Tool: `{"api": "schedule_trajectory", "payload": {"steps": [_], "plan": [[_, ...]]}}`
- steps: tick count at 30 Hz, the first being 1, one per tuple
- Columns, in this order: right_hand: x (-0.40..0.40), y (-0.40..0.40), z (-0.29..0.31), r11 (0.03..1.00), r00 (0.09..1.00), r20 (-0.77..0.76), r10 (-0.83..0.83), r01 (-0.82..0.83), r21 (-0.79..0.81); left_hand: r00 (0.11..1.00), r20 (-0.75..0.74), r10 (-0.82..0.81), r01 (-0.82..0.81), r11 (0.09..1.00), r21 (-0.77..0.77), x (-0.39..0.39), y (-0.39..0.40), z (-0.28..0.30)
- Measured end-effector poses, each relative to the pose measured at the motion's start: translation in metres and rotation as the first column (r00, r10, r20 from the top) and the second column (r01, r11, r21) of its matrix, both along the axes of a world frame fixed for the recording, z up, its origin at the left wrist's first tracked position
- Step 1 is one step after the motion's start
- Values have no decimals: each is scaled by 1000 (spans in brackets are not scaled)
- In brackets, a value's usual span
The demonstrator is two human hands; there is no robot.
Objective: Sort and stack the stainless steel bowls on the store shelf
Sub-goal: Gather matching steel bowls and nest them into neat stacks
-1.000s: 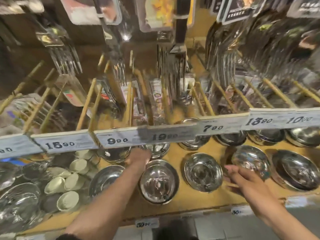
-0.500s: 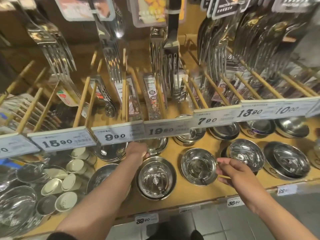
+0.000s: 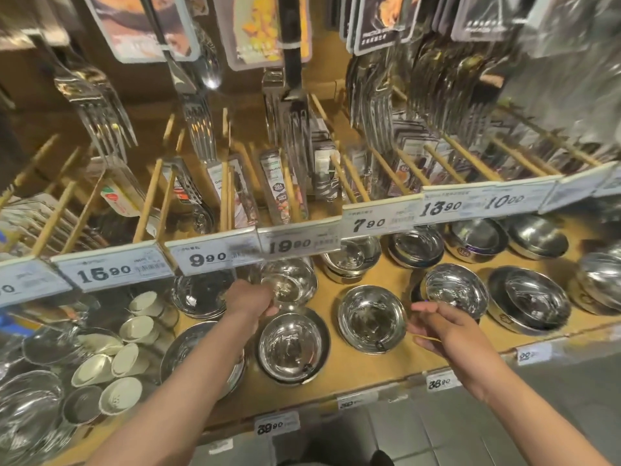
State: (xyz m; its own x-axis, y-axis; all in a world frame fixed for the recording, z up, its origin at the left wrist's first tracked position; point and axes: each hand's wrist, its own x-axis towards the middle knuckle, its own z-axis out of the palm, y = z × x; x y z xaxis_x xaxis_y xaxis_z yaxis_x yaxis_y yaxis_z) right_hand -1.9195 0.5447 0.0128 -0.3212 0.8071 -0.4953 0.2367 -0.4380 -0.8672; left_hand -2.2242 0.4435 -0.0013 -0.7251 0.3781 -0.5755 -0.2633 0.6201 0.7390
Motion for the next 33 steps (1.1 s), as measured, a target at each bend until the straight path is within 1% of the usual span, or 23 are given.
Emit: {"api": "schedule_trajectory", "payload": {"steps": [3,6,9,15,19,23,26,29,33], "plan": [[12,0,-1,999,999,-4,-42,42,-23,996,88,-7,0,997,79,11,-11,7],[25,-2,-3,995,996,-4,-87,86,-39,989,141,-38,26,996,88,25,-18,11],[37,-3,-5,991,993,-13,-119,118,-66,968,229,-99,75,991,109,41,-25,11],[57,-2,-4,986,989,-39,-141,137,-90,936,323,-143,133,990,54,76,-25,13],[68,10,0,988,989,-48,-141,137,-75,934,313,-171,157,985,69,94,-18,14],[81,29,2,991,989,-72,-129,125,-57,946,256,-201,175,977,121,112,-9,16],[98,46,1,991,988,-86,-130,126,-52,948,258,-185,149,977,153,130,3,17],[129,68,-1,986,985,-63,-162,159,-40,954,245,-171,133,978,163,154,23,22],[182,110,-9,973,973,-26,-229,229,-8,968,236,-90,46,982,185,191,55,29]]}}
